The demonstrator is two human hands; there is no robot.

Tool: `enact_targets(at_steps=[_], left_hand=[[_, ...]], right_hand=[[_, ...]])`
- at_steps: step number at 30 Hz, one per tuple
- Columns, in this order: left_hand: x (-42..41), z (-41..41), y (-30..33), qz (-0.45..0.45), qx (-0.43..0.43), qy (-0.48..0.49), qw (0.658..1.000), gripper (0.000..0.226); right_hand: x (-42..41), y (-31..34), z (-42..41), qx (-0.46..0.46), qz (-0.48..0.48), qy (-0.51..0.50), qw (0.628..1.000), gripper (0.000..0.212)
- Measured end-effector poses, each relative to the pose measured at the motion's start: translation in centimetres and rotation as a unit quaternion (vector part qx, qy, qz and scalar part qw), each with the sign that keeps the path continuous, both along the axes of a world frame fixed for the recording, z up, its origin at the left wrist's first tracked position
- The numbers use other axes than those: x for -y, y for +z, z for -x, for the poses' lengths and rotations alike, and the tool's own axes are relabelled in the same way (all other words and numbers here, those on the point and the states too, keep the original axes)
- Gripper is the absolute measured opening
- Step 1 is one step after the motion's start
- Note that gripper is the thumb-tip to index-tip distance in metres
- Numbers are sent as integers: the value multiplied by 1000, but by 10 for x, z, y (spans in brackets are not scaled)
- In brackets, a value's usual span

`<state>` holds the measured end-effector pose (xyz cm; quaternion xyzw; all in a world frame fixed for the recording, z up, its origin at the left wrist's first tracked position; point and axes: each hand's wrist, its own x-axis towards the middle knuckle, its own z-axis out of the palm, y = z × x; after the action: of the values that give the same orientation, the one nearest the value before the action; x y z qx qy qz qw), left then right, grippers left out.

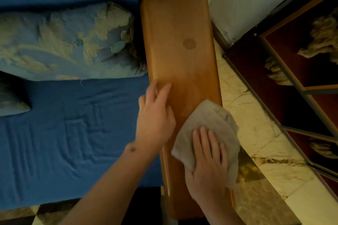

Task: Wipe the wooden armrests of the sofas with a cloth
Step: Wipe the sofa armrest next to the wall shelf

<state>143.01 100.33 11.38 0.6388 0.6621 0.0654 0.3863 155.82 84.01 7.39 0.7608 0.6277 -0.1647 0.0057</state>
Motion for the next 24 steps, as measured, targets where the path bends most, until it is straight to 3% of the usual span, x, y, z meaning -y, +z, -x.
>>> enact_targets(at_steps=[4,8,17,24], left_hand=[[-97,0,2,73,-48,4,996,100],[-143,-3,-2,117,-109,-41,986,140],[-150,5,-21,137,-104,-4,985,172],[-153,7,-23,151,-97,-3,984,174]], right_hand=[[-111,-3,16,18,-39,-153,987,78],[-192,-6,22,12,-85,-207,975,78],[-337,-17,21,17,-140,-151,978,77],[-405,-21,25,34,-155,-47,986,76]])
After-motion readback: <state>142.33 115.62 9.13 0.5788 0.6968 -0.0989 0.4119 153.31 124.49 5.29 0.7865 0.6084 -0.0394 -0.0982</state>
